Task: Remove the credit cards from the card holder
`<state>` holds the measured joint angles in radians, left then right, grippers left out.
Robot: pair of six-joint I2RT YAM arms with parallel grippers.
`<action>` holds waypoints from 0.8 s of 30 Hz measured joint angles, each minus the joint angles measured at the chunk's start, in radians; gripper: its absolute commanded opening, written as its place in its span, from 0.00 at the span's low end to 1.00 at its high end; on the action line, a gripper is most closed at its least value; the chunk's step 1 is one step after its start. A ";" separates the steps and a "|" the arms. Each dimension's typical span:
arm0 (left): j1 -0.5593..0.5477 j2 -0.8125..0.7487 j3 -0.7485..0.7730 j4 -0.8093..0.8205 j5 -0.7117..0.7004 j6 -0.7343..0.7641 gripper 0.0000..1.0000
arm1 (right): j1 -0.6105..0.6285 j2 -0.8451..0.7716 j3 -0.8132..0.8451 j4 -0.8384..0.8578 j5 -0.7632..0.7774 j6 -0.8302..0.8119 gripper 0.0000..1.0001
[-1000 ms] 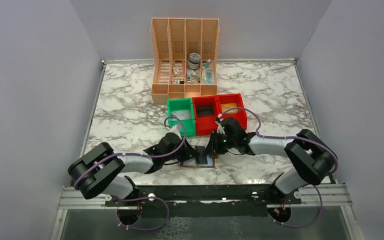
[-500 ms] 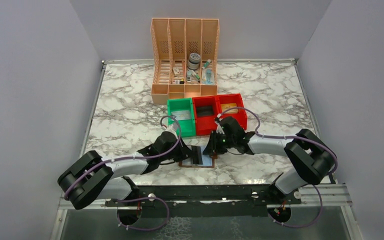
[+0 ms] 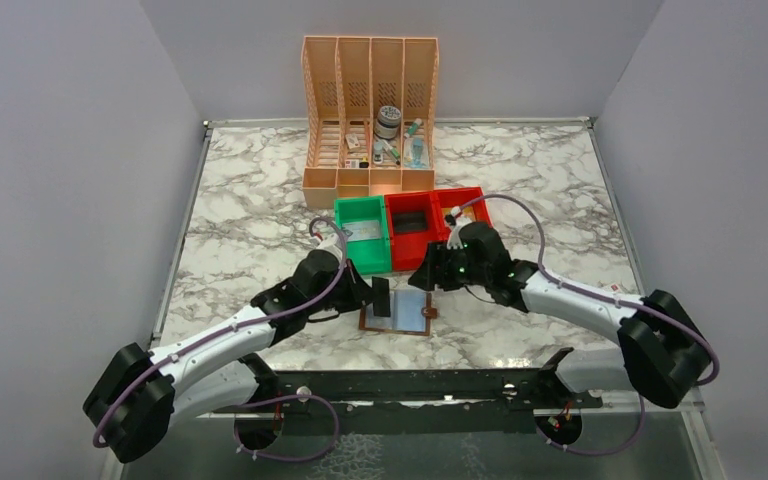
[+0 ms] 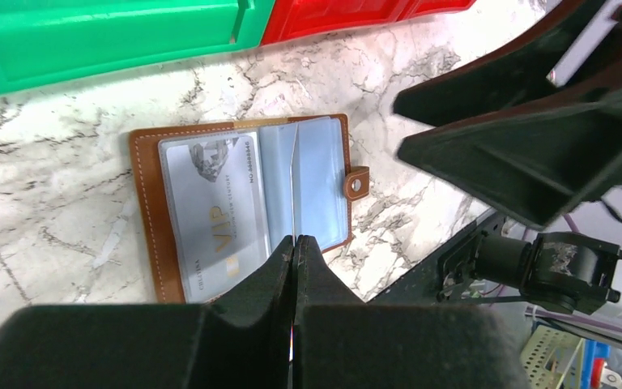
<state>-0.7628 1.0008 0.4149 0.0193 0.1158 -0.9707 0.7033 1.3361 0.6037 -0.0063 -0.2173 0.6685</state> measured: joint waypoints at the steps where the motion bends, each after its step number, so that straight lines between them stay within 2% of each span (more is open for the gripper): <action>1: 0.004 -0.006 0.005 -0.011 0.000 0.009 0.00 | -0.006 -0.023 0.006 -0.002 0.009 -0.004 0.66; 9: 0.019 -0.053 0.035 -0.049 -0.004 0.062 0.00 | -0.101 -0.146 0.029 0.000 0.075 -0.013 0.73; 16: 0.023 -0.100 0.024 0.036 -0.033 0.064 0.00 | -0.104 -0.212 0.014 0.081 0.097 -0.143 0.73; 20: 0.023 -0.102 0.012 0.110 -0.036 0.064 0.00 | -0.105 -0.243 0.006 0.122 0.049 -0.193 0.73; 24: 0.023 -0.102 0.005 0.166 -0.033 0.067 0.00 | -0.108 -0.209 0.010 0.135 -0.029 -0.197 0.73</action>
<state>-0.7395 0.8986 0.4202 0.1852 0.0826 -0.9039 0.5949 1.1275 0.6132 0.1284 -0.2466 0.4713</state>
